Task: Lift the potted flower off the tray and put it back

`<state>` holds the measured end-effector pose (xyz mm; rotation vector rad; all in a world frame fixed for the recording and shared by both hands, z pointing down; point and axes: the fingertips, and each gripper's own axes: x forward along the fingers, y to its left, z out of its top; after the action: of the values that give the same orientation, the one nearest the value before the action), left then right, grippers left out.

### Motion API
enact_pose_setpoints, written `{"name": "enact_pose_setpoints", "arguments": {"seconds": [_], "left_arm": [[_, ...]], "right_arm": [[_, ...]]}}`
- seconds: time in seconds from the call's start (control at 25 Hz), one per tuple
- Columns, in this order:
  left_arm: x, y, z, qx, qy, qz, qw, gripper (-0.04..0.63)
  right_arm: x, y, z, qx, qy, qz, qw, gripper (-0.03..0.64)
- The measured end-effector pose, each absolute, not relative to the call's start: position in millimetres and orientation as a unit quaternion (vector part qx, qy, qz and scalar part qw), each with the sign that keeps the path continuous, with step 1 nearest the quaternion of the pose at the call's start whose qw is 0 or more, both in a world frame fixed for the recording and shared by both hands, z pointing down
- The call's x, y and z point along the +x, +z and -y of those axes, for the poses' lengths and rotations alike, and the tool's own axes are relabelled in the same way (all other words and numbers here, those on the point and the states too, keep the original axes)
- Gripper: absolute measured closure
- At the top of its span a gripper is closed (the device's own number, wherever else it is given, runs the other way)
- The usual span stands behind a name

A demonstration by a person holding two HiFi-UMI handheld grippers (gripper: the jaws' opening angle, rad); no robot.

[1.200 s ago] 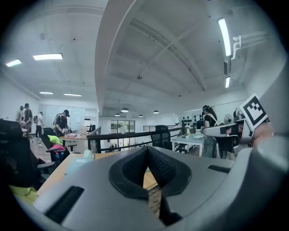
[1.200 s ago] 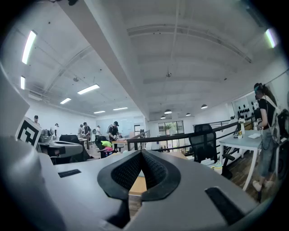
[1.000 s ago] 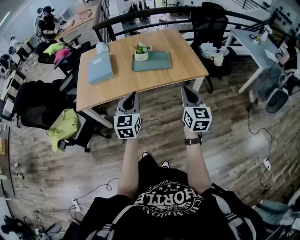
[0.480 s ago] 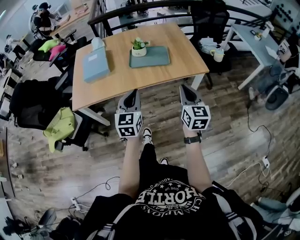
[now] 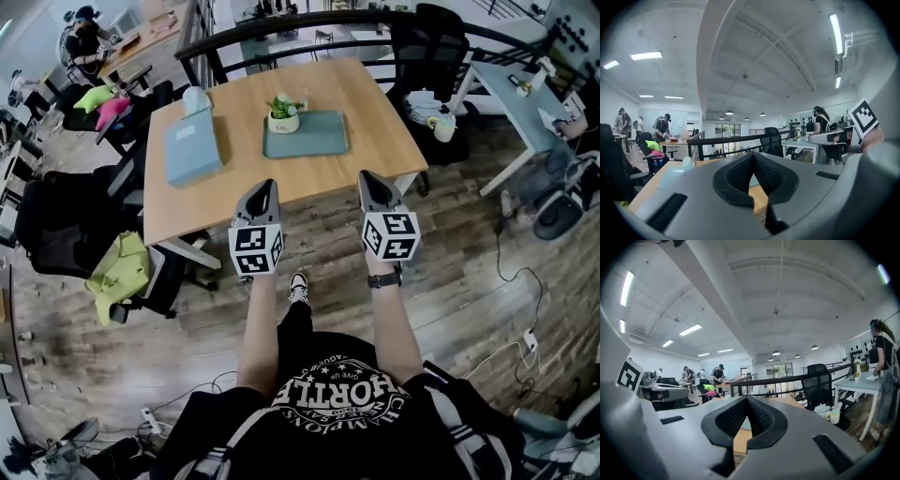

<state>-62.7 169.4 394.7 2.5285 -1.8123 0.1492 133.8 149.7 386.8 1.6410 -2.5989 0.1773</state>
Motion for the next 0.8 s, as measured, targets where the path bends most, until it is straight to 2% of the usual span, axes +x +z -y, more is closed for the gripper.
{"name": "enact_pose_setpoints", "arguments": {"seconds": [0.24,0.8], "left_arm": [[-78.6,379.8,-109.4,0.824,0.009,0.567,0.012,0.577],[-120.8,392.4,-13.2,0.832,0.024,0.555,0.016,0.577]], "right_arm": [[119.5,376.7,-90.8,0.535,0.048,0.843,0.037,0.598],[68.6,389.5,2.3,0.528,0.054,0.845,0.06,0.598]]}}
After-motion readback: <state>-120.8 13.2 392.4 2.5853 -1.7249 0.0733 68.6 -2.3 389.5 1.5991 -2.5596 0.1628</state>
